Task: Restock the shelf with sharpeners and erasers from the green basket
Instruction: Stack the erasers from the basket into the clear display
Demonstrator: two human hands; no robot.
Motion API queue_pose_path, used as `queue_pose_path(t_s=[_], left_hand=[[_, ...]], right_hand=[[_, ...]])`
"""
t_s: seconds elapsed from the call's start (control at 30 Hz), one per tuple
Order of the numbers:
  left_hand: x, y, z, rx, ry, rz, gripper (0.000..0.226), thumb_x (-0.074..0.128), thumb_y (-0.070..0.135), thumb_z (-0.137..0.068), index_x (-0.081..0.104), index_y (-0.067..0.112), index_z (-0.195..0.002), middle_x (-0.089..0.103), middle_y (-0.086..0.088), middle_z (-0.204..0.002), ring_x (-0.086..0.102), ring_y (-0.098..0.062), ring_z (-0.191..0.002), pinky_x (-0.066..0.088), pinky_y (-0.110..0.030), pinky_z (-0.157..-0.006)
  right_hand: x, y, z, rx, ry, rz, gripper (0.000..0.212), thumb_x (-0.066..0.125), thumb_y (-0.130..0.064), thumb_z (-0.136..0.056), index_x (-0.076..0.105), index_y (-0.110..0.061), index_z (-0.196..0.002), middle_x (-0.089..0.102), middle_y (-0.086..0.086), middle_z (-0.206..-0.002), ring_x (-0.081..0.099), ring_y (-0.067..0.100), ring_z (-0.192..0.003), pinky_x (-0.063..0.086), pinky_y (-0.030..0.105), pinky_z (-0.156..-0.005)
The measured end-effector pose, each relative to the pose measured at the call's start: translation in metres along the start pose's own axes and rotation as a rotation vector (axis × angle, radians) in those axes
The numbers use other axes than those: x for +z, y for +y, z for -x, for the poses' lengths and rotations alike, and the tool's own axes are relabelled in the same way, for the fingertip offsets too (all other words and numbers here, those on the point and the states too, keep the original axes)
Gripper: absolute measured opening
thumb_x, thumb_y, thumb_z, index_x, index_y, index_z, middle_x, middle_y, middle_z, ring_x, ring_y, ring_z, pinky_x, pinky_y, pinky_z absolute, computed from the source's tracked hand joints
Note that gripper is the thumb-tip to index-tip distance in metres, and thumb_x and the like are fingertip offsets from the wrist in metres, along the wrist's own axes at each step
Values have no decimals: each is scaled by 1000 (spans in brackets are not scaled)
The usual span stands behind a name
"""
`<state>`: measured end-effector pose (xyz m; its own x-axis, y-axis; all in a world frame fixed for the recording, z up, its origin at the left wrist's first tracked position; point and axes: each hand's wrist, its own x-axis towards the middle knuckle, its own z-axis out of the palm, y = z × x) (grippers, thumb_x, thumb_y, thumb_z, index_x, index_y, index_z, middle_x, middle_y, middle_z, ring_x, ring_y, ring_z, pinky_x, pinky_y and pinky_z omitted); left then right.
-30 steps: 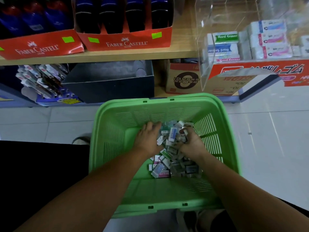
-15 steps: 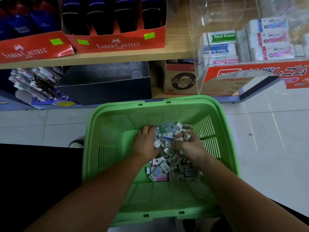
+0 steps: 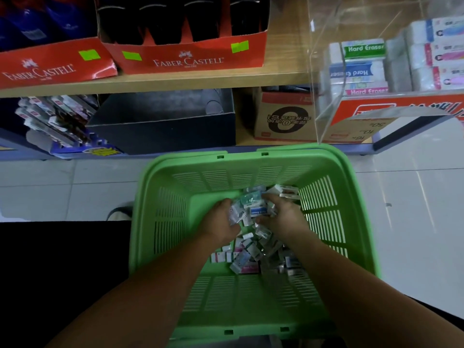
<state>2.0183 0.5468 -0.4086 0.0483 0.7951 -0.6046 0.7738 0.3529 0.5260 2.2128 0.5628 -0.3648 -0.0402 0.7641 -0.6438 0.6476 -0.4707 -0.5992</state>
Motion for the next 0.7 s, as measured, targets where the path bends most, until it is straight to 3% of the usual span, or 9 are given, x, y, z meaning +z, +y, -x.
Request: queue_pose_path(t_s=[0.07, 0.17, 0.27, 0.37, 0.43, 0.53, 0.6, 0.63, 0.7], left_hand=[[-3, -2, 4, -19, 10, 67, 68, 75, 22, -89, 46, 13, -149, 58, -7, -138, 62, -24, -114, 52, -36, -99], [-9, 0, 14, -27, 3, 176, 51, 68, 21, -94, 53, 14, -143, 64, -4, -128, 65, -19, -104, 55, -35, -94], [-14, 2, 22, -4, -17, 196, 37, 64, 20, -98, 60, 13, -134, 71, -4, -112, 69, -19, -95, 59, -39, -90], [-23, 13, 36, 8, -27, 197, 25, 61, 18, -101, 63, 13, -125, 72, -2, -103, 69, -17, -91, 59, -38, -86], [-31, 21, 46, 13, -21, 200, 18, 61, 19, -102, 63, 14, -119, 71, -1, -100, 68, -17, -88, 59, -38, -84], [-50, 39, 63, 27, -41, 227, 26, 62, 21, -103, 61, 14, -127, 68, 3, -112, 67, -18, -98, 57, -38, -92], [-63, 52, 74, 53, -61, 230, 30, 61, 20, -103, 59, 16, -133, 66, 4, -117, 65, -16, -102, 55, -39, -98], [-70, 59, 80, 71, -64, 230, 34, 60, 19, -104, 56, 15, -138, 62, 6, -119, 61, -13, -103, 53, -32, -98], [-84, 76, 92, 103, -82, 225, 45, 57, 20, -106, 47, 12, -149, 56, 3, -125, 54, -5, -94, 46, -19, -81]], right_hand=[[4, -1, 0, -10, 18, 57, 61, 82, -32, -87, 56, -43, -140, 62, 4, -136, 66, 22, -108, 61, 46, -92], [6, -5, 1, 9, 55, 58, 35, 79, -31, -90, 64, -37, -120, 67, -4, -112, 69, 15, -88, 65, 41, -78], [5, -7, 3, 13, 46, 43, 24, 79, -28, -90, 64, -33, -109, 64, -10, -99, 70, 16, -85, 65, 44, -75], [1, -6, 7, 46, 9, -85, 28, 77, -23, -93, 67, -30, -118, 68, -8, -102, 69, 15, -90, 64, 44, -82], [-2, -8, 12, 46, 6, -190, 28, 77, -25, -93, 68, -26, -120, 72, -4, -104, 70, 10, -89, 63, 36, -79], [-16, -20, 29, 21, -23, -324, 19, 79, -19, -91, 71, -16, -108, 74, -1, -91, 72, 5, -72, 54, 19, -56], [-29, -27, 40, 32, -38, -363, 20, 80, -13, -89, 68, -10, -105, 73, 6, -90, 71, 16, -74, 53, 23, -55], [-37, -33, 46, 34, -35, -372, 22, 80, -12, -89, 66, -8, -105, 73, 10, -92, 70, 20, -74, 55, 27, -56], [-54, -45, 58, 18, -39, -369, 23, 78, -16, -91, 63, -6, -106, 72, 17, -97, 69, 28, -80, 59, 37, -65]])
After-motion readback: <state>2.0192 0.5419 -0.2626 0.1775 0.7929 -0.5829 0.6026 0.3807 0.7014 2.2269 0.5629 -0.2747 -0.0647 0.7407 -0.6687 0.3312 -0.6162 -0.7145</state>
